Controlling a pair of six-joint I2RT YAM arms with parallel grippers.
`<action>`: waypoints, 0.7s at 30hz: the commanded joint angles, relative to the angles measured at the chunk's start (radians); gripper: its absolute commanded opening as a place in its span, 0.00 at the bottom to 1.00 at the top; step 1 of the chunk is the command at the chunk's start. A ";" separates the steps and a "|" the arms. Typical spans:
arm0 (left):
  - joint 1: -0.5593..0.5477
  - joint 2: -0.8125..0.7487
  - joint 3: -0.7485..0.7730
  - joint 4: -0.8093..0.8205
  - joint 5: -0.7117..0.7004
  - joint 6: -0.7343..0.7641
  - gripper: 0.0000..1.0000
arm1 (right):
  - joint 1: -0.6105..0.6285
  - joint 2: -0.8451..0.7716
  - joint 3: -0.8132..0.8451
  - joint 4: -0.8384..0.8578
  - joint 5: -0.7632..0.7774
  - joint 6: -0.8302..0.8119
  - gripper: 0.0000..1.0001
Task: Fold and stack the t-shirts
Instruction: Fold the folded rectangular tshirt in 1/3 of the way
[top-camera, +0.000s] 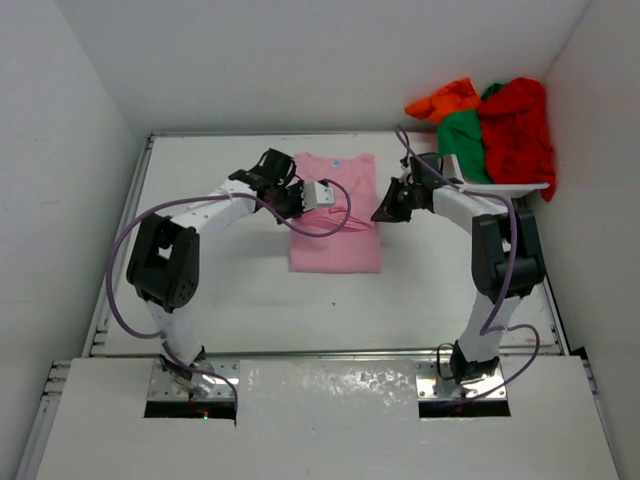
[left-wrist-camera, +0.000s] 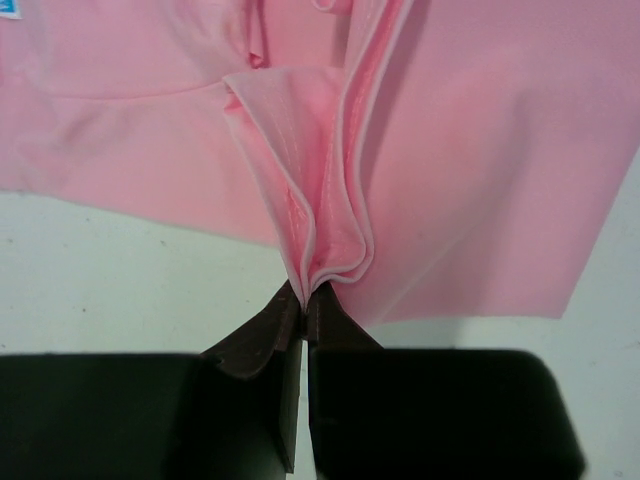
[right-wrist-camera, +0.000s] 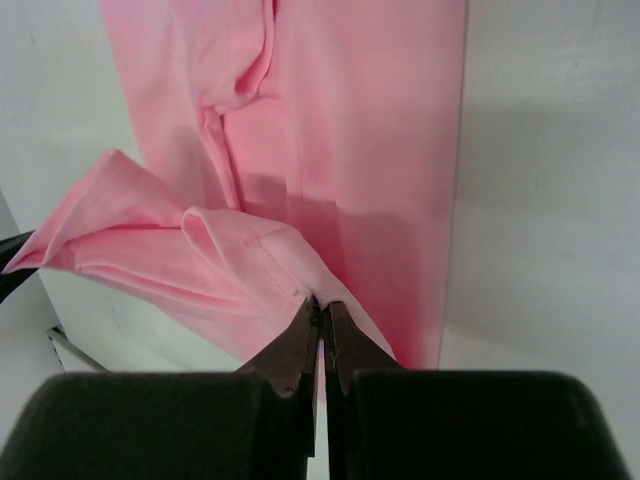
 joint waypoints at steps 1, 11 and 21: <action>0.027 0.014 0.019 0.114 0.028 -0.035 0.00 | -0.017 0.034 0.091 0.016 -0.019 -0.005 0.00; 0.044 0.131 0.054 0.211 0.001 -0.045 0.00 | -0.030 0.137 0.188 -0.025 0.000 -0.015 0.00; 0.061 0.231 0.116 0.340 -0.099 -0.135 0.25 | -0.066 0.280 0.322 -0.062 0.093 -0.064 0.22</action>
